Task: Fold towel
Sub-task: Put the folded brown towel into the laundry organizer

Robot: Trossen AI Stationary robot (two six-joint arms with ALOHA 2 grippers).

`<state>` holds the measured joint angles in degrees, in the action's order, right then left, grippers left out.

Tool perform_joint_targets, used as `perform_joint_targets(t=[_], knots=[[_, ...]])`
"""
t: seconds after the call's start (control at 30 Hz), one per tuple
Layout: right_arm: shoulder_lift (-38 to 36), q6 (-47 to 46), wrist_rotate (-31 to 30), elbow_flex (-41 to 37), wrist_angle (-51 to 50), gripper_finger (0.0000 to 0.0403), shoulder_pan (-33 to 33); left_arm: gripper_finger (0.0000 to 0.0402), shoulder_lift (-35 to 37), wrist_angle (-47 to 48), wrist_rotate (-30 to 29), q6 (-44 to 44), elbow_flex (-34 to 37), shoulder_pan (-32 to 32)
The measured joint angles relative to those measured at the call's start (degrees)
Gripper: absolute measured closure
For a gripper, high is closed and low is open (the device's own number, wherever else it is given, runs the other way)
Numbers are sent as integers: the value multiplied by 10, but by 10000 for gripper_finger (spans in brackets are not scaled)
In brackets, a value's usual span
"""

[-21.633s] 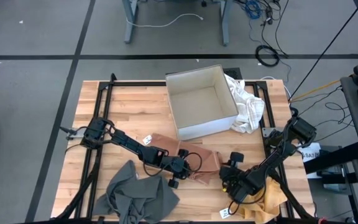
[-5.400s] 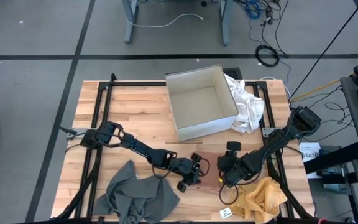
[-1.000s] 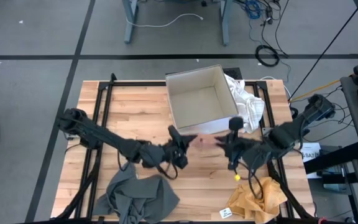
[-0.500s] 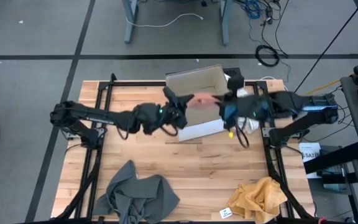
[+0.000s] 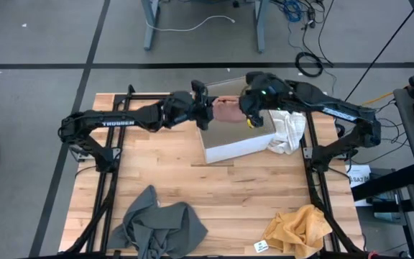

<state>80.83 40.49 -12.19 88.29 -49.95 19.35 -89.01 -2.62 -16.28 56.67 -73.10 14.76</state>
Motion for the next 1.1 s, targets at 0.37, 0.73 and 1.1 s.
perform_joint_targets(t=[0.37,0.73,1.1], knots=[[86,63,51,0,53,387,87,386,-1,49,105,-53,1,82],[100,-9,260,-1,-38,284,105,358,-60,217,290,-105,-2,91],[103,-68,276,-1,-76,200,104,333,-51,197,293,-157,0,37]])
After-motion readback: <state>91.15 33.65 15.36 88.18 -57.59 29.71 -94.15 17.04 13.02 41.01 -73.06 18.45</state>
